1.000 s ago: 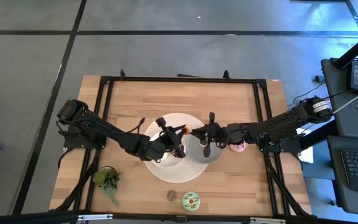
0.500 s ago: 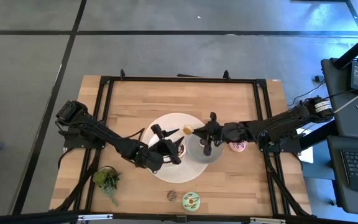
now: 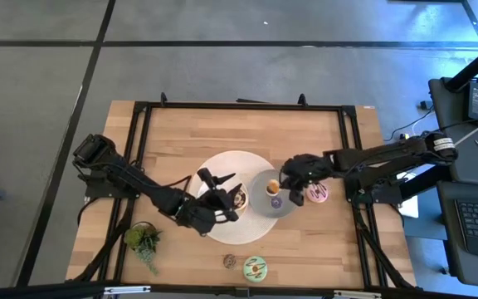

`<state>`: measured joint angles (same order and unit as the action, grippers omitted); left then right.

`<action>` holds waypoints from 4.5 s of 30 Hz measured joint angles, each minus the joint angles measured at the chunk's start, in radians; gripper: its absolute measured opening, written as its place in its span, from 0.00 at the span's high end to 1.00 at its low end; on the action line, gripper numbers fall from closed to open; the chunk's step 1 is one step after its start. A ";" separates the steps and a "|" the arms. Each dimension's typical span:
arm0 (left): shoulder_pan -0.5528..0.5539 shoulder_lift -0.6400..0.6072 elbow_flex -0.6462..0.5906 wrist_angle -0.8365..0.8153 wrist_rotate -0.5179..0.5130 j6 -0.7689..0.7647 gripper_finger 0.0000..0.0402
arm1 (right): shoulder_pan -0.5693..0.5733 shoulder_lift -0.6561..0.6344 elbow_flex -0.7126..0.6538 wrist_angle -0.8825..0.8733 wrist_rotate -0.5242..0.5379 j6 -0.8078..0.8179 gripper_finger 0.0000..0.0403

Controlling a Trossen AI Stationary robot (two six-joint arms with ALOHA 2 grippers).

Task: Pick & Place donuts
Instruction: Put the small orange donut on the gray plate, then put the big purple donut on the white plate

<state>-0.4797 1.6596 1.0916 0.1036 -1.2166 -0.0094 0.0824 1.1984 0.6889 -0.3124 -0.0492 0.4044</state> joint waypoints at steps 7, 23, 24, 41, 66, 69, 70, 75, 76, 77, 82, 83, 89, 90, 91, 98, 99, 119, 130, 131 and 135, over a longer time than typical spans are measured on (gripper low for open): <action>0.009 0.000 0.000 -0.012 0.006 -0.015 0.56 | -0.044 0.000 -0.028 -0.082 -0.165 -0.003 0.97; 0.017 0.000 0.000 -0.034 0.061 -0.032 0.57 | -0.192 -0.039 -0.288 0.190 -0.347 0.097 0.97; 0.018 0.000 0.000 -0.034 0.064 -0.032 0.56 | -0.192 -0.039 -0.298 0.194 -0.347 0.110 0.97; 0.029 0.000 0.000 -0.034 0.121 -0.033 0.57 | -0.185 -0.039 -0.321 0.287 -0.345 0.173 0.97; 0.029 0.000 0.000 -0.034 0.165 -0.033 0.57 | -0.151 0.024 -0.321 0.306 -0.267 0.197 0.97; 0.029 0.000 0.000 -0.034 0.164 -0.033 0.57 | -0.151 0.037 -0.320 0.320 -0.267 0.197 0.97; 0.029 0.000 0.000 -0.034 0.165 -0.034 0.57 | -0.151 0.039 -0.320 0.320 -0.267 0.197 0.97; 0.029 0.000 0.000 -0.034 0.164 -0.033 0.56 | -0.151 0.039 -0.320 0.320 -0.266 0.190 0.97; 0.029 0.000 0.000 -0.034 0.164 -0.033 0.57 | -0.151 0.039 -0.320 0.320 -0.266 0.190 0.97; 0.029 0.000 0.000 -0.034 0.164 -0.033 0.57 | -0.151 0.039 -0.320 0.319 -0.266 0.191 0.96; 0.029 0.000 0.000 -0.034 0.164 -0.032 0.56 | -0.151 0.039 -0.320 0.315 -0.267 0.195 0.85; 0.029 0.000 0.000 -0.035 0.164 -0.032 0.56 | -0.151 0.039 -0.320 0.313 -0.266 0.196 0.81; 0.029 0.000 0.000 -0.037 0.164 -0.031 0.57 | -0.152 0.039 -0.305 0.245 -0.267 0.215 0.66; 0.029 0.000 0.000 -0.037 0.164 -0.031 0.57 | -0.152 0.039 -0.296 0.222 -0.267 0.216 0.64; 0.028 0.000 0.000 -0.037 0.164 -0.031 0.56 | -0.152 0.039 -0.286 0.205 -0.266 0.216 0.63; 0.029 0.000 0.000 -0.045 0.167 -0.031 0.57 | -0.152 0.039 -0.203 0.076 -0.257 0.192 0.60; 0.028 0.000 0.000 -0.047 0.169 -0.031 0.57 | -0.152 0.039 -0.188 0.041 -0.247 0.191 0.60; 0.036 0.000 -0.002 -0.124 0.172 -0.082 0.56 | -0.151 0.038 -0.039 -0.755 0.076 0.359 0.60; 0.055 0.000 -0.002 -0.124 0.200 -0.092 0.56 | -0.151 0.029 -0.078 -0.735 0.059 0.380 0.60; 0.057 0.000 -0.002 -0.124 0.202 -0.092 0.56 | -0.151 0.025 -0.071 -0.737 0.055 0.379 0.60; 0.064 0.000 -0.002 -0.131 0.226 -0.101 0.57 | -0.151 0.016 -0.067 -0.706 0.045 0.381 0.60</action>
<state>-0.4161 1.6600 1.0901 -0.0277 -0.9910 -0.1105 -0.0689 1.2140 0.6224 -1.0182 -0.0044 0.7851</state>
